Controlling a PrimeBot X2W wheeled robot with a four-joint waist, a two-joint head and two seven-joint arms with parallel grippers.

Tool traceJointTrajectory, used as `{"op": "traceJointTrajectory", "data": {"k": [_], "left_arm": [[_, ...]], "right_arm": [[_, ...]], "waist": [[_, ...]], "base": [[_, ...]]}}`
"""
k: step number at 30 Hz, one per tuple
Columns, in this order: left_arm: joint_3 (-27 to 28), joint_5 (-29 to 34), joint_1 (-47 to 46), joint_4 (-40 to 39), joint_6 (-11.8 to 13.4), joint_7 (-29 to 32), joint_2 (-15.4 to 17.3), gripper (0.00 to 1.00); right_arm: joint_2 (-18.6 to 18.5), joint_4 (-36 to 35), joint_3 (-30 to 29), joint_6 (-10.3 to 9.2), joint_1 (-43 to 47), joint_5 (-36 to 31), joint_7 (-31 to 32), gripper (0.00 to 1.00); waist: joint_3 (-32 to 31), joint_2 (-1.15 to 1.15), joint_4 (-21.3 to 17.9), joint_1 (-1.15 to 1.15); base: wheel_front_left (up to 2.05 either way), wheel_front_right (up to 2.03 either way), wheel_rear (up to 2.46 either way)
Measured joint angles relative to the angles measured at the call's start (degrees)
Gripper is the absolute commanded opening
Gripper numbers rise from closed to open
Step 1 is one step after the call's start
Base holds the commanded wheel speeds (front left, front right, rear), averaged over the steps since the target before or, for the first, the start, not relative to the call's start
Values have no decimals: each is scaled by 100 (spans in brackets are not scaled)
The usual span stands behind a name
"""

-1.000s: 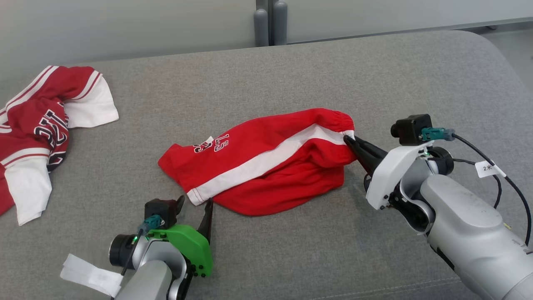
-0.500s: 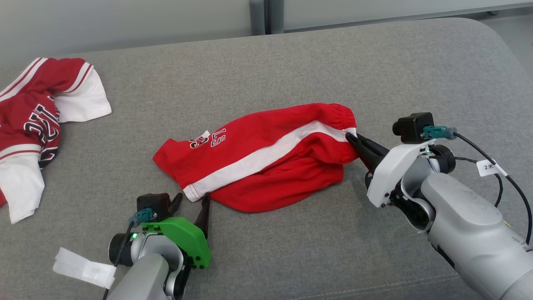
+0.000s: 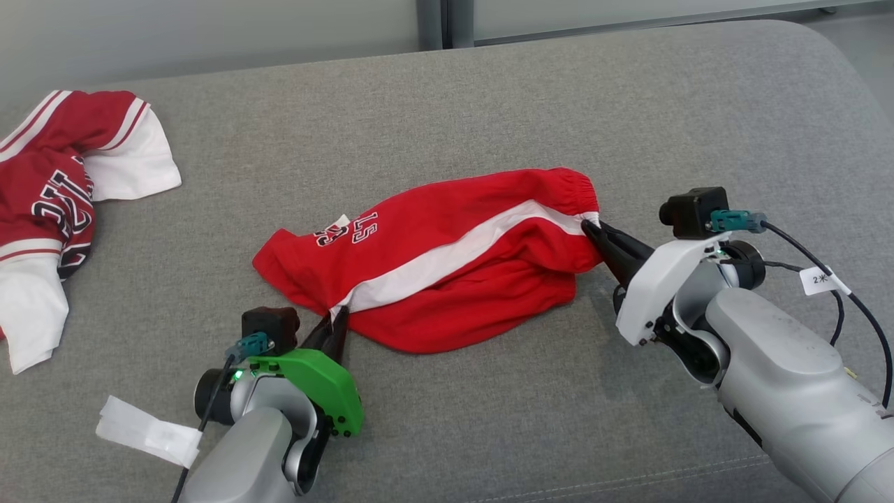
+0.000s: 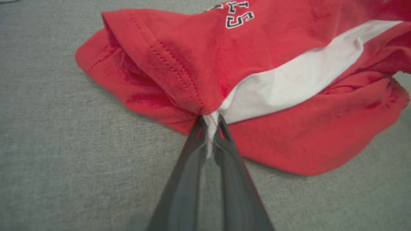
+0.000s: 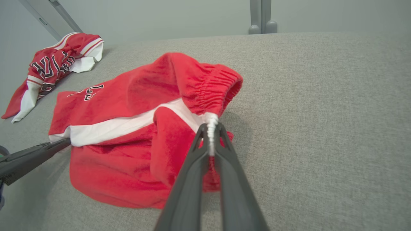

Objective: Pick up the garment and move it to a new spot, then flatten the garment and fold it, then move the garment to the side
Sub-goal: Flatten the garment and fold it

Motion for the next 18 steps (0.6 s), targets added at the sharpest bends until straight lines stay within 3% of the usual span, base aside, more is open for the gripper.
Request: {"op": "traceJointTrajectory", "data": {"k": [11,18], "left_arm": [[-131,158,-32,12,0,-157,-7,0],[71,401,-344,-369,0,-207,9,0]], "right_arm": [[-29,74,-94,1,-4,100,-302,0],[-153,-75,-308,1,-77,67,-702,0]], "waist": [[-27,0,126,0],[-136,0,197,0]], "base": [[0,0,0],[0,0,0]]}}
